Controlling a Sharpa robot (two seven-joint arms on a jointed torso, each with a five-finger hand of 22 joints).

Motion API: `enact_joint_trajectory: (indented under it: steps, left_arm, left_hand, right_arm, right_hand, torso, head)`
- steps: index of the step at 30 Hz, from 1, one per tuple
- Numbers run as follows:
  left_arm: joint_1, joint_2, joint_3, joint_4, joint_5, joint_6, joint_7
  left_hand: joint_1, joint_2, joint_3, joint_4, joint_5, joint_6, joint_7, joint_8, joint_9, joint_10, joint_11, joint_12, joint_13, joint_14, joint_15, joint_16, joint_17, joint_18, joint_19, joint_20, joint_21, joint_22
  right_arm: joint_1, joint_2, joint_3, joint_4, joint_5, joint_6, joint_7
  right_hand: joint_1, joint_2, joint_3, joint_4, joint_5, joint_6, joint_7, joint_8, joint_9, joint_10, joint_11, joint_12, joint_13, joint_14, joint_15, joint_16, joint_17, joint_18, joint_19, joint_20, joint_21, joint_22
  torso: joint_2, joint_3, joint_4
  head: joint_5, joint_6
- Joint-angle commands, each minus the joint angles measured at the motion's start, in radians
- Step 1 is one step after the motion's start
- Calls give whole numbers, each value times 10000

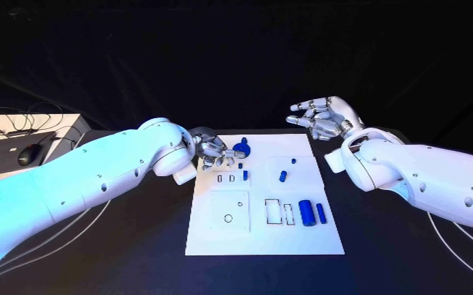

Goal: Assemble the parts on the task board

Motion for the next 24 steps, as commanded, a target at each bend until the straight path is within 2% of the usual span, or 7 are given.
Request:
enact_joint_trajectory:
  steps: [1, 5, 7, 11, 17, 20, 24]
  left_arm:
    - [109, 305, -72, -263, -599, 1141, -1150]
    - [192, 748, -139, -641, -799, 1279, -1353]
    - [235, 950, -155, -825, -930, 1352, -1427]
    - [308, 1278, -174, -1094, -1073, 1575, -1538]
    - [376, 1584, -185, -1407, -1273, 1885, -1605]
    - [390, 1727, -190, -1572, -1322, 1976, -1594]
    - [395, 1901, -204, -1829, -1361, 2046, -1550]
  left_hand:
    - [7, 226, -99, -58, 78, -115, -154, 554, 1005, 88, -99, -31, 13, 52, -84, 88, 136, -141, 98, -44, 54, 171]
    - [-43, 167, 382, -209, 110, -186, -241, 487, 2340, 164, -147, -152, 71, 67, -130, 68, 235, -188, 126, -91, 19, 305]
    - [-196, -18, 651, -194, 81, -217, -290, 278, 3401, 187, -182, -204, 172, 92, -144, 48, 303, -206, 144, -130, -48, 382]
    - [-215, -15, 714, -203, 102, 19, -328, -29, 4129, 225, -205, -247, 250, 101, -162, 46, 385, -226, 176, -137, -85, 542]
    - [-256, -219, 802, -96, 94, 114, -314, -418, 4536, 205, -188, -288, 314, 99, -154, 10, 406, -233, 197, -129, -153, 691]
    - [-243, -276, 847, -56, 92, 137, -299, -541, 4595, 198, -176, -299, 325, 103, -147, -5, 404, -230, 196, -118, -179, 728]
    - [-229, -345, 877, -47, 95, 163, -296, -616, 4632, 190, -174, -313, 321, 96, -144, -34, 387, -226, 181, -109, -215, 733]
  right_arm:
    - [10, 8, 4, -102, 266, 140, 101]
    - [13, 70, 1, -287, 656, 139, 276]
    - [16, 108, -1, -377, 917, 158, 412]
    - [27, 185, -2, -517, 1612, 232, 540]
    - [37, 314, -8, -662, 2523, 258, 561]
    - [40, 362, -11, -737, 2672, 210, 568]
    - [46, 420, -13, -829, 2758, 161, 574]
  right_hand:
    - [-84, -49, -40, 46, 95, -93, 36, -66, 2, -153, -9, 2, -39, -46, 22, -95, 11, 133, 697, 9, -206, 1623]
    - [53, -21, -11, -21, 71, -222, 86, 139, 22, -366, 54, -580, -826, -569, 144, -480, -150, 473, 331, 142, -2518, 976]
    - [93, -21, -5, -42, 72, -425, 148, 255, 18, -562, 138, -943, -1401, -918, 248, -904, -393, 785, -12, 271, -4757, 205]
    - [99, -65, 20, -4, 71, -814, 277, 482, 1, -547, 343, -2220, -3383, -1079, 465, -2937, -1316, 1100, -601, 559, -9468, -2310]
    - [131, -55, 17, -57, 173, -870, 253, 597, -14, -495, 309, -2104, -4657, -667, 442, -4053, -1051, 973, 104, 480, -10281, -3538]
    - [96, -69, -3, -35, 183, -869, 257, 622, -13, -523, 307, -1976, -4927, -651, 453, -4189, -846, 962, 151, 478, -10339, -3644]
    - [93, -75, -4, -34, 207, -884, 259, 630, -12, -552, 314, -1880, -5161, -637, 459, -4291, -685, 957, 166, 477, -10353, -3691]
  torso:
    - [-29, 40, -27]
    - [-43, 23, -43]
    - [-44, 18, -55]
    - [-53, 28, -66]
    - [-44, 5, -88]
    - [-39, -4, -80]
    - [-14, -22, -78]
  head:
    - [31, -40]
    - [15, -52]
    - [23, -63]
    - [-39, -69]
    - [-39, -52]
    - [-160, -58]
    - [-100, -50]
